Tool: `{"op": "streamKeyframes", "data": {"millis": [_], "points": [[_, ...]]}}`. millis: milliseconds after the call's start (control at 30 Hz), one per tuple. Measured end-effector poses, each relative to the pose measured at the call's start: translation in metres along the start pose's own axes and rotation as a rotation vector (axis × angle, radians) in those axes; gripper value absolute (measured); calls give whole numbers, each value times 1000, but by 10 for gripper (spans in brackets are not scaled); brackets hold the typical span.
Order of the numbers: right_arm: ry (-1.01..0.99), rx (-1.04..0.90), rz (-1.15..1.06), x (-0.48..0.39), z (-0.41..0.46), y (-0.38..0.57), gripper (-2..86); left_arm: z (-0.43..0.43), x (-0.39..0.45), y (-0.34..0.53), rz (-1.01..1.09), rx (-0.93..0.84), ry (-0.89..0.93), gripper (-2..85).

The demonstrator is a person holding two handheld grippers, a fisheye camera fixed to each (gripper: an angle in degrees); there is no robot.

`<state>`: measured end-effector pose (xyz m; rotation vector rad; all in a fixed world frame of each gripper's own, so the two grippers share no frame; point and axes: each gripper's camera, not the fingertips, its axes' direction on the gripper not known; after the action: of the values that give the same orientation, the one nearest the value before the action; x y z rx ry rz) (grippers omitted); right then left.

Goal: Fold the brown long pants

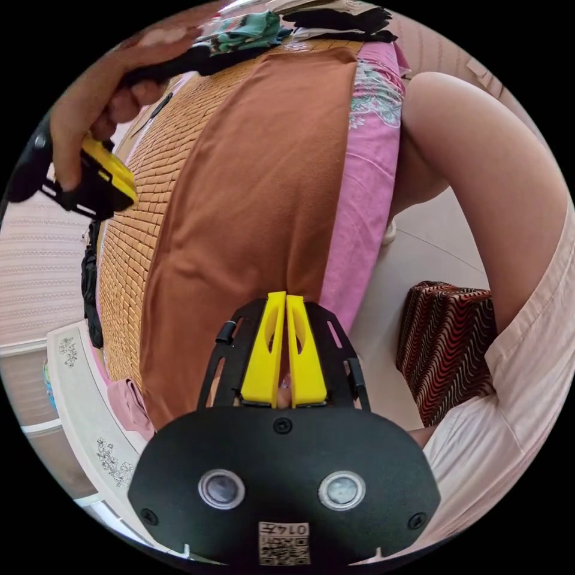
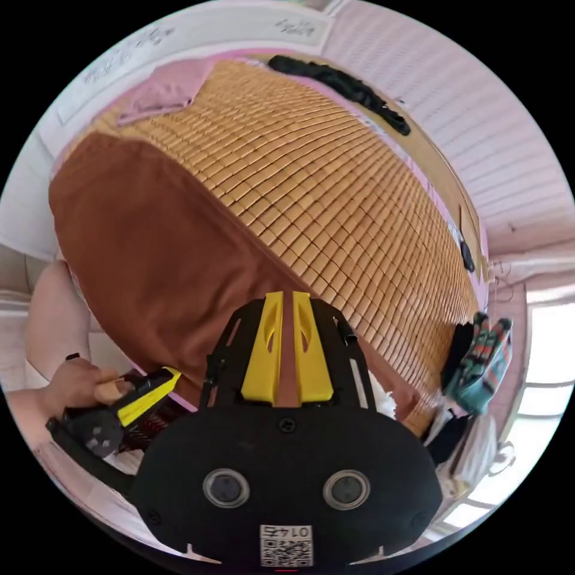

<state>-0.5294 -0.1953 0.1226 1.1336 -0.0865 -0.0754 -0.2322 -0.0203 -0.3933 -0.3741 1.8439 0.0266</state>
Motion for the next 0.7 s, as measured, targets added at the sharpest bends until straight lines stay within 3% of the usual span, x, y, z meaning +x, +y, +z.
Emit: {"op": "streamKeyframes", "data": {"millis": [167,367,567,700], "points": [[-325,353,517,131,-24,275,73,-5,21,9,69,8,-124,-10],[-405,242,982,204,37,507,141,-19,-8,36,-135,90,-7,-10],[-412,345,1180,262,67,608,142,-58,-41,71,-405,217,42,-10],[-429,274,1194,292,94,631,139,-61,-53,82,-486,190,86,-10]]}}
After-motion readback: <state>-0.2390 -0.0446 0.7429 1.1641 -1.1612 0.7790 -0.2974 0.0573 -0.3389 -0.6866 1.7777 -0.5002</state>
